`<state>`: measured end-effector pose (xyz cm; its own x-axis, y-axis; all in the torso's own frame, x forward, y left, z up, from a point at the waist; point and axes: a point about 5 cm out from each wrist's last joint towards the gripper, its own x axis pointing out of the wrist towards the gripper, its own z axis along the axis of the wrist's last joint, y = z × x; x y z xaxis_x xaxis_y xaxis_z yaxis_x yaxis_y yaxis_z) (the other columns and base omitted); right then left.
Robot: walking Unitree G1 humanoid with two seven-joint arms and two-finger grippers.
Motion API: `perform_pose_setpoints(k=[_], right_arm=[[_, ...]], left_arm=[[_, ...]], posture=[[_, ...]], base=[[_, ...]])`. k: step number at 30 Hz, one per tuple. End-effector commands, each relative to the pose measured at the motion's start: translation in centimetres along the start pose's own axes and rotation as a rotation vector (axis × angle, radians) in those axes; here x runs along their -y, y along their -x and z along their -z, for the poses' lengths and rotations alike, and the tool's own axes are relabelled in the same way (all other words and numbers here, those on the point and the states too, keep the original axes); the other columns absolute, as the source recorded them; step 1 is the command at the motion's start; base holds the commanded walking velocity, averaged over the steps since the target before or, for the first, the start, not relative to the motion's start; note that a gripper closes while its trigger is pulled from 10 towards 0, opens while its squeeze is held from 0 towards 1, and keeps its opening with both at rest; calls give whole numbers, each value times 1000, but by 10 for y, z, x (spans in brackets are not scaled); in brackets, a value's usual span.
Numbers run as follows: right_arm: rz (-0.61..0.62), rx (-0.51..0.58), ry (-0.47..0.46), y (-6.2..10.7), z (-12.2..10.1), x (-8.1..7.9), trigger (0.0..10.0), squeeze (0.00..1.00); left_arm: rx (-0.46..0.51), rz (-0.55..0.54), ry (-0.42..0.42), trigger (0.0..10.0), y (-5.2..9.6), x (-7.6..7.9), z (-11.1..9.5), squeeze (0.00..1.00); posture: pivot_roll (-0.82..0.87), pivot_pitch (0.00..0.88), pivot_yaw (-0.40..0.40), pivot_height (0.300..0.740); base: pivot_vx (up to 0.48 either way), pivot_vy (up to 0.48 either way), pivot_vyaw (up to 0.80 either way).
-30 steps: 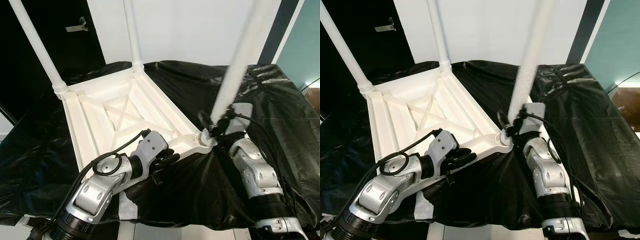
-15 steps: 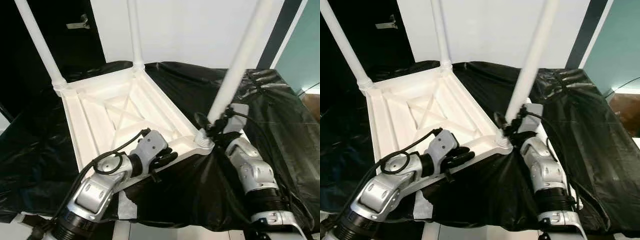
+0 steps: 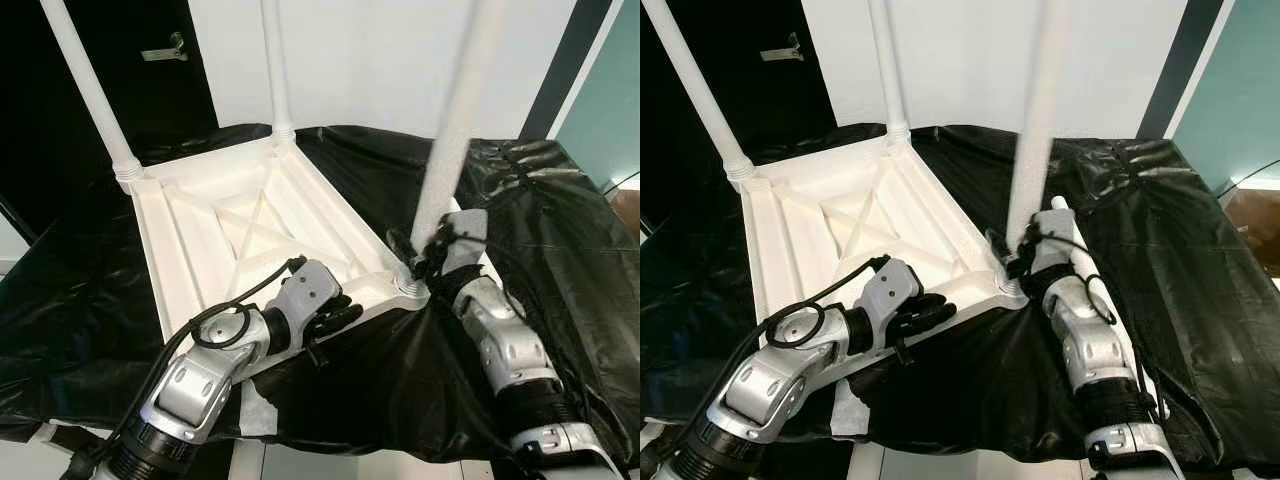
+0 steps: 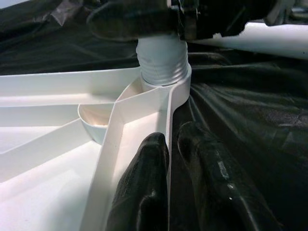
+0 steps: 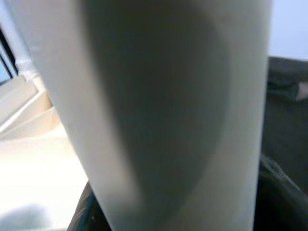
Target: Building children table
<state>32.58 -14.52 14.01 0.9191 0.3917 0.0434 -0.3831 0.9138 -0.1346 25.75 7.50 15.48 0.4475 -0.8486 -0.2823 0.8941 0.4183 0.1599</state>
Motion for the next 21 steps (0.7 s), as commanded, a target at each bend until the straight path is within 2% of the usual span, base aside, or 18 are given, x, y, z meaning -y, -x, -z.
perform_pose_setpoints(k=[1,8,9,13,15,17,18,21], right_arm=[[-23,-142,-12,12,34,-4,10000,0],[-56,-130,-28,18,43,-2,10000,0],[-77,-122,1,21,45,-1,10000,0],[-86,-125,6,22,47,-1,10000,0],[-110,-75,-68,25,45,-3,10000,0],[-111,-63,-97,26,46,-4,10000,0],[-105,-62,-161,27,47,-3,10000,0],[-101,-66,-200,27,49,-2,10000,0]], left_arm=[[13,-40,-10,10000,2,-4,-6,0],[14,-51,-9,10000,4,-5,-6,0],[15,-51,-9,10000,4,-5,-7,0],[15,-50,-10,10000,4,-5,-7,0],[13,-49,-13,10000,5,-6,-8,0],[11,-49,-16,10000,5,-7,-8,0],[8,-50,-19,10000,6,-8,-8,0],[6,-50,-21,10000,6,-8,-8,0]], posture=[[-31,14,9,740],[-24,11,16,740],[-21,9,19,740],[-20,8,20,740],[-12,6,27,740],[-12,3,27,740],[-6,0,26,740],[-6,0,26,740]], base=[[0,0,0],[0,0,0],[0,0,0],[0,0,0],[0,0,0],[0,0,0],[0,0,0],[0,0,0]])
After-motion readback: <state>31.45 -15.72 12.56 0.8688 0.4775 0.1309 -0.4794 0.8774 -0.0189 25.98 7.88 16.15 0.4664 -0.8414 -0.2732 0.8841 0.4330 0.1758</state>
